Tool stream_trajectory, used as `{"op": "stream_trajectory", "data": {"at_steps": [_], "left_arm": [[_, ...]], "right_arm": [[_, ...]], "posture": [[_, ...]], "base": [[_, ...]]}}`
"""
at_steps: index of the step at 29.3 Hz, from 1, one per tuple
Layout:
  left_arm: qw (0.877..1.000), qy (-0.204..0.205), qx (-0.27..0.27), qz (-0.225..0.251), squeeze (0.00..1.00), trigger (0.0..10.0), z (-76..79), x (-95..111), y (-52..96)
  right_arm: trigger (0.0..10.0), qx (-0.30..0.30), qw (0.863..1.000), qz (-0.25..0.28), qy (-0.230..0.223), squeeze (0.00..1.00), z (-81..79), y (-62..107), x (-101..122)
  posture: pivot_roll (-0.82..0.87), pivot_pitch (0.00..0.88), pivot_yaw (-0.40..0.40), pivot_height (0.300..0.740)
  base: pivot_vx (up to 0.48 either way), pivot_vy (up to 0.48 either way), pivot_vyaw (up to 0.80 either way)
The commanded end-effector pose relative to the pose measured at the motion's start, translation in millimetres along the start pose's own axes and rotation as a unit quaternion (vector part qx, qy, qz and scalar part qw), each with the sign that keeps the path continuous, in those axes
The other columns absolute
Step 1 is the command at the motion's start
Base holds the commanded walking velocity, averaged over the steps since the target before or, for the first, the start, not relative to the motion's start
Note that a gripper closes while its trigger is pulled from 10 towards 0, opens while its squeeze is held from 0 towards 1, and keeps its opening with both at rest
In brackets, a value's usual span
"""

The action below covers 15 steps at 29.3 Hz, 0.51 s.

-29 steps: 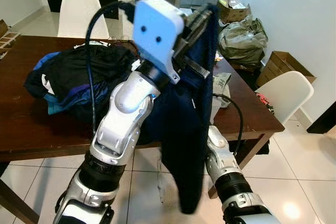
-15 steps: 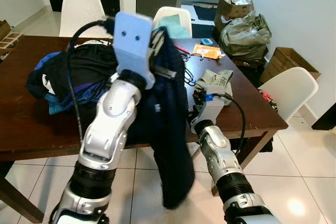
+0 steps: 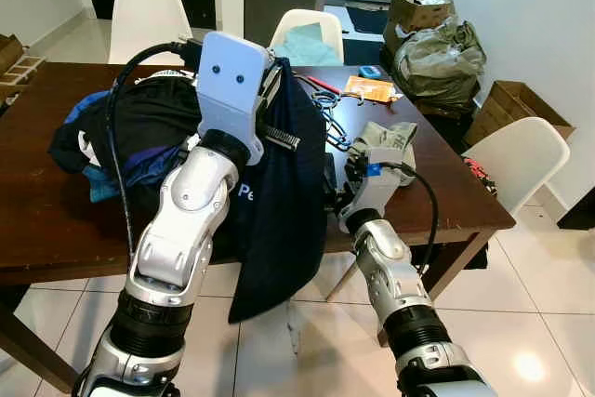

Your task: Hang hanger

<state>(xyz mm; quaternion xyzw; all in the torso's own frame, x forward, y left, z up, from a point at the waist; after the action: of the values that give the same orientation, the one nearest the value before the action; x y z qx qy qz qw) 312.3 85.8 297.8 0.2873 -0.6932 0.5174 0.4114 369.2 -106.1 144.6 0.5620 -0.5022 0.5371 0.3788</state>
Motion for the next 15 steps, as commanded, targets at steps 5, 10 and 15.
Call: {"op": "stream_trajectory", "data": {"at_steps": [5,10,15], "left_arm": [[1.0,0.007,0.006,-0.026,0.0,10.0,3.5,-9,4.6],[0.998,-0.02,-0.048,-0.02,0.0,10.0,17.0,-9,7.3],[0.995,-0.019,-0.099,-0.003,0.0,10.0,31.7,-5,8.5]], "right_arm": [[10.0,-0.009,1.0,-0.011,0.005,0.0,4.3,5.0,-5],[10.0,-0.047,0.999,-0.004,0.005,0.0,13.8,7.6,-4],[10.0,-0.072,0.997,0.001,0.005,0.0,20.6,8.8,-2]], "posture": [[0.05,0.103,-0.084,0.74],[0.05,0.105,-0.075,0.74],[0.05,0.105,-0.069,0.74]], "base": [[0.0,0.0,-0.8],[0.0,0.0,-0.8],[0.0,0.0,-0.8]]}}
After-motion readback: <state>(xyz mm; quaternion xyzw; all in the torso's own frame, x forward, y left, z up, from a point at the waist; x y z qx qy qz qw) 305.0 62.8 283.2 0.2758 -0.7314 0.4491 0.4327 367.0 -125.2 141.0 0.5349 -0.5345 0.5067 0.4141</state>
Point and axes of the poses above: a point about 5 cm out from each wrist's last joint towards the gripper, its own y axis pointing back from the gripper into the wrist, its own x axis along the axis of the wrist's last joint, z = x × y, the point moved 1 cm from there along -y, pointing out of the wrist towards the gripper, and after that the axes turned 3 degrees about y, right-handed, at the moved point
